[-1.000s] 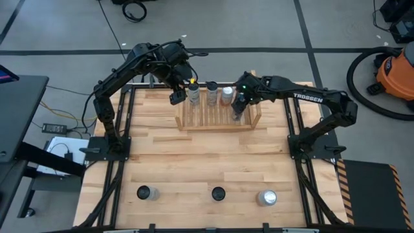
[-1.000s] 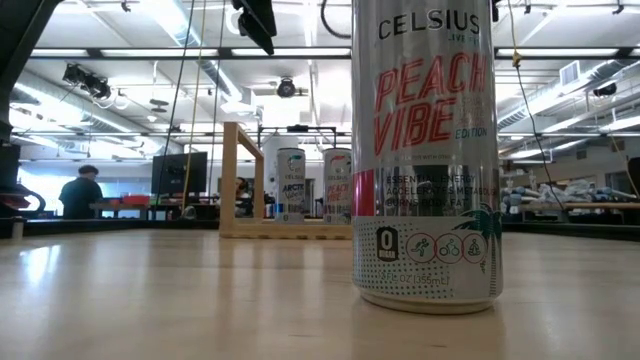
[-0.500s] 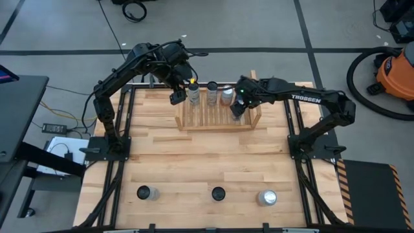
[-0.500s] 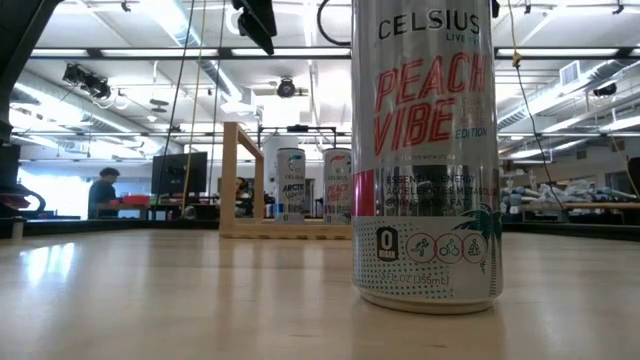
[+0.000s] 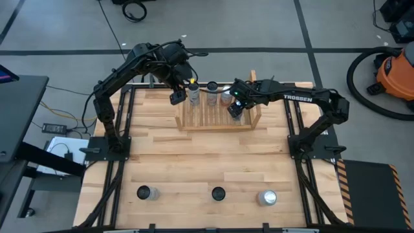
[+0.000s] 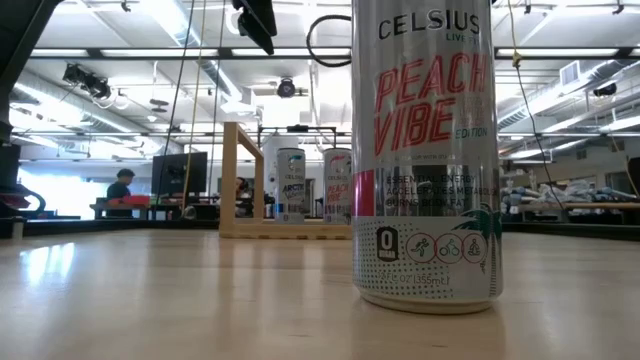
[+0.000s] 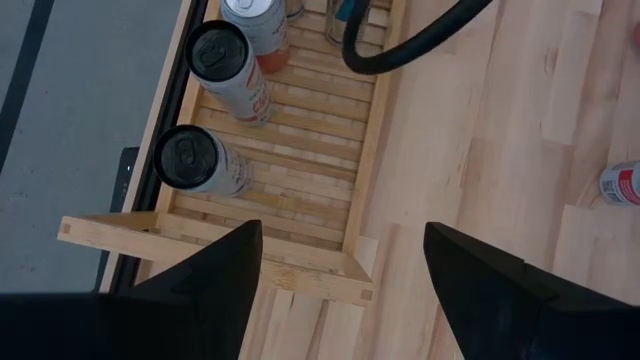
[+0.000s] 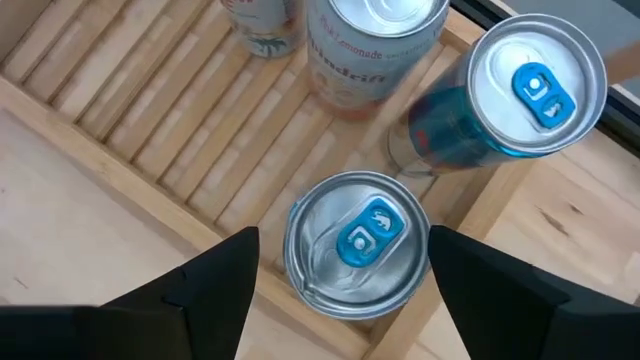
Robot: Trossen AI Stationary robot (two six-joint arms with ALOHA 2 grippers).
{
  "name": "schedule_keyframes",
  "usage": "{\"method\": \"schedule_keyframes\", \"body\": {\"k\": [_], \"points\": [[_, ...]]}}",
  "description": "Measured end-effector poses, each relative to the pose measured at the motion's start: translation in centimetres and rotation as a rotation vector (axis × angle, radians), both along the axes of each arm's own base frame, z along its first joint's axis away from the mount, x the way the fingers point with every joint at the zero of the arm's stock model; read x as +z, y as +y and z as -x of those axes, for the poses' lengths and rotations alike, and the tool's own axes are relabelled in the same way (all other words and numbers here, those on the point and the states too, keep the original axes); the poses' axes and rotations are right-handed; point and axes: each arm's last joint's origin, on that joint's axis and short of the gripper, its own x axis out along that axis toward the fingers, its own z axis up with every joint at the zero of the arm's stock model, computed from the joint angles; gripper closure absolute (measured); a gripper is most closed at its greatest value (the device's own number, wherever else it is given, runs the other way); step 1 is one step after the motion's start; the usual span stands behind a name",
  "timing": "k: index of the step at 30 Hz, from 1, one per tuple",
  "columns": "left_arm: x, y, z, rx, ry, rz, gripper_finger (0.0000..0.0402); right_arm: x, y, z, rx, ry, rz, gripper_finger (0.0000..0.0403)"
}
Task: Place canned beverage on shelf
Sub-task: Put the blue soda can into the shelf
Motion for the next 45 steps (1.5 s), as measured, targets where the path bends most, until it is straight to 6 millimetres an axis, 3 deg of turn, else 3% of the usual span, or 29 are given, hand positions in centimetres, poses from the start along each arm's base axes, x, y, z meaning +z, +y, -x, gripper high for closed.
{"method": "schedule_keyframes", "body": {"k": [12,34,41,45], "points": [[0.0,0.0,0.0,-0.001,0.000,-0.001,0.0122,0.0,-0.6,0.3,-0.054,-0.005,-0.012,0.0104],[0.0,0.0,0.0,-0.001,0.000,-0.001,0.0122,-1.2,-0.7,-0.2,0.004,0.040,-0.048,0.0104],[0.0,0.0,0.0,-0.001,-0.001,-0.001,0.0122,-1.2,-0.7,-0.1,0.006,0.048,-0.053,0.0154],[0.0,0.0,0.0,-0.001,-0.001,-0.001,0.0122,-1.2,-0.7,0.0,0.004,0.056,-0.057,0.0157]]}}
